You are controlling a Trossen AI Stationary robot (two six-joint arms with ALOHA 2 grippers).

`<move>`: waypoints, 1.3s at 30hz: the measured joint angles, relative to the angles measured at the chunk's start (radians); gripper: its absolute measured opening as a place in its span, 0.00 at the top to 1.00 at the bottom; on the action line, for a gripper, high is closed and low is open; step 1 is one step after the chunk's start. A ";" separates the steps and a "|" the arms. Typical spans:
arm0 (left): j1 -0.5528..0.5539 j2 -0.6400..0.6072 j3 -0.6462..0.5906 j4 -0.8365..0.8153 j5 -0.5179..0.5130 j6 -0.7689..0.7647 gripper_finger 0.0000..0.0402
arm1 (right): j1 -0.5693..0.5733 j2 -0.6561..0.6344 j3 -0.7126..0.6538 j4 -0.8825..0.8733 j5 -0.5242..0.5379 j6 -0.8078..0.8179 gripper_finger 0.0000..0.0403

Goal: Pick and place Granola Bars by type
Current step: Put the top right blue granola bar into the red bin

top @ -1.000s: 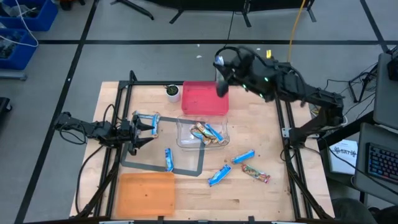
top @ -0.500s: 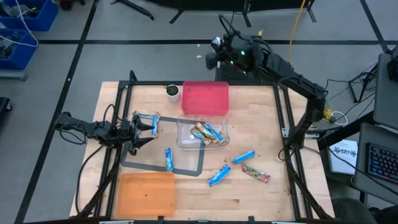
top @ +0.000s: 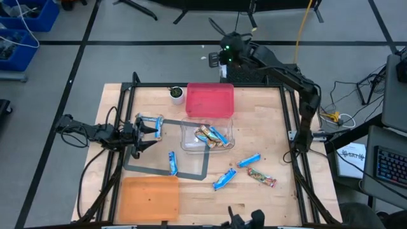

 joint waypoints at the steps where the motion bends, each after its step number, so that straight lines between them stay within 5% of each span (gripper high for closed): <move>1: 0.000 0.000 0.000 0.000 0.000 0.000 0.33 | -0.005 0.009 0.000 -0.008 -0.001 0.007 0.99; 19: 0.000 0.000 0.000 0.000 0.000 0.000 0.33 | -0.019 0.180 -0.001 -0.146 -0.078 0.202 0.99; 39: 0.000 0.000 0.000 0.000 0.000 0.000 0.33 | -0.017 0.322 -0.060 -0.172 -0.075 0.220 0.99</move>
